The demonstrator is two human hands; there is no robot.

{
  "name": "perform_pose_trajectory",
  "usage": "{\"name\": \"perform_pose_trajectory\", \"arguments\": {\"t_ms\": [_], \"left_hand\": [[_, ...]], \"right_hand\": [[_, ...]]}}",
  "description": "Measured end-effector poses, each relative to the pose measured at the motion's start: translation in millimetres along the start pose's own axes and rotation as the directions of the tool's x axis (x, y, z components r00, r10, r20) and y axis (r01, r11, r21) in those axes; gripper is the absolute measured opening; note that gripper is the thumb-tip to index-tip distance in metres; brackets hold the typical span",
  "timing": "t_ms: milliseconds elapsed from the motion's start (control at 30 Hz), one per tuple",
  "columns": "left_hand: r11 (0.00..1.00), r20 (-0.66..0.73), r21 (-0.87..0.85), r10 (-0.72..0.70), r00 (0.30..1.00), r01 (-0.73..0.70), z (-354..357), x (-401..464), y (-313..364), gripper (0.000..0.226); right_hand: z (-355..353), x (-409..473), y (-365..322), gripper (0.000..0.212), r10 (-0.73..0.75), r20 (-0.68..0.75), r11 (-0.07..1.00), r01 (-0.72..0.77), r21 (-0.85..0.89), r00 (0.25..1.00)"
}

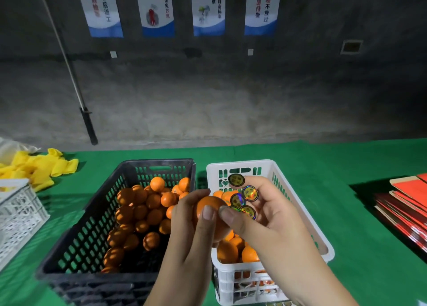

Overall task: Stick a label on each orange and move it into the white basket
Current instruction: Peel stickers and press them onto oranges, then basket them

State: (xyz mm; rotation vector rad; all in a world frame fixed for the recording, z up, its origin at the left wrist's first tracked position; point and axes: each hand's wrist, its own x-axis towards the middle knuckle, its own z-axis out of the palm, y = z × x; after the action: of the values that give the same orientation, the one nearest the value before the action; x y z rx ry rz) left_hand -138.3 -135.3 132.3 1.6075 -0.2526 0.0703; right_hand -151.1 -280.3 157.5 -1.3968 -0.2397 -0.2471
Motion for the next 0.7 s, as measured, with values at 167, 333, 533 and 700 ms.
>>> {"name": "perform_pose_trajectory", "arguments": {"t_ms": [167, 333, 533, 700], "left_hand": [[0.997, 0.046, 0.056, 0.057, 0.997, -0.060, -5, -4, 4, 0.062], [0.998, 0.048, 0.043, 0.052, 0.998, -0.054, -6, -4, 4, 0.057], [0.999, 0.041, -0.002, 0.050, 0.998, -0.050, -4, -7, 7, 0.065], [0.998, 0.051, -0.059, 0.009, 0.999, -0.006, -2, -8, 13, 0.062]], "right_hand": [[0, 2, 2, 0.036, -0.042, -0.006, 0.997, 0.043, 0.071, 0.999], [2, 2, 2, 0.033, -0.085, -0.009, 0.990, 0.086, 0.108, 0.996], [6, 0, 0, 0.034, -0.133, -0.016, 0.987, 0.134, 0.092, 0.991], [3, 0, 3, 0.035, -0.130, -0.083, 0.983, 0.139, 0.120, 0.988]]}}
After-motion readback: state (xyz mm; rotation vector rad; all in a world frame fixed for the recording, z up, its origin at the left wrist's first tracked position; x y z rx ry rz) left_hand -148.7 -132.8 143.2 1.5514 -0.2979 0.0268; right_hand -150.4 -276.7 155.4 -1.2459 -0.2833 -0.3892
